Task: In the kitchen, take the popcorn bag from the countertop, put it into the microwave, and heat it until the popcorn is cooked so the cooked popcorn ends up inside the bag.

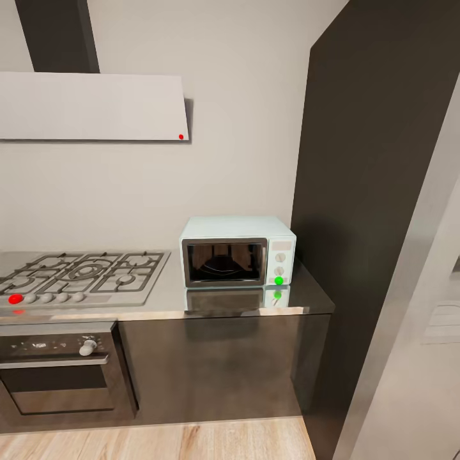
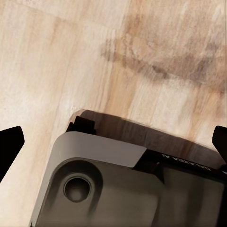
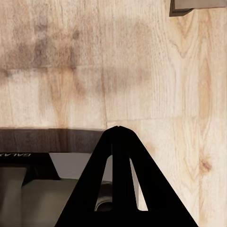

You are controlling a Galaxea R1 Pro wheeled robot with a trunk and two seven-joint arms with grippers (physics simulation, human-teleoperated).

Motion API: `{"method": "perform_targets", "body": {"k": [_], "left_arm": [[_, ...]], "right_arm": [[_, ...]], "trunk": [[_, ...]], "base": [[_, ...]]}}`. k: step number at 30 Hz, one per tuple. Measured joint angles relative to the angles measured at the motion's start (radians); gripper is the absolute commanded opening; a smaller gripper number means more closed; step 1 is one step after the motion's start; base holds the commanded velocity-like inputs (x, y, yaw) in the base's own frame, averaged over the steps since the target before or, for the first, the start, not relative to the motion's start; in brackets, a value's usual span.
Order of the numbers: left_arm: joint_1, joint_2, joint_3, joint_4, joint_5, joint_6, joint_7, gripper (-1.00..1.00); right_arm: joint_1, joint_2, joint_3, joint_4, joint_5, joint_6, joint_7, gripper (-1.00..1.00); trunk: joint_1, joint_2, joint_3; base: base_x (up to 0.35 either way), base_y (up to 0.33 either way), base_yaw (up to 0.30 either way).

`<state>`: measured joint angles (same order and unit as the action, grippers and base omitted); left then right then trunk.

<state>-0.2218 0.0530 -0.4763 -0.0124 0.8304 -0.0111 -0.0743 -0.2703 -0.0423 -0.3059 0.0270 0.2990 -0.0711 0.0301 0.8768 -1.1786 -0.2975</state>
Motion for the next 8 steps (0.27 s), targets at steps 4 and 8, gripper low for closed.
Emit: {"method": "perform_targets", "body": {"k": [4, 8], "left_arm": [[0.000, -0.005, 0.000, -0.001, 0.000, 0.000, 0.000, 1.00], [0.000, -0.004, 0.002, -0.001, 0.000, 0.000, 0.000, 1.00]], "right_arm": [[0.000, 0.000, 0.000, 0.000, 0.000, 0.000, 0.000, -1.00], [0.000, 0.000, 0.000, 0.000, 0.000, 0.000, 0.000, -1.00]], "trunk": [[0.000, 0.000, 0.000], [0.000, 0.000, 0.000]], "base": [[0.000, 0.000, 0.000], [0.000, 0.000, 0.000]]}}
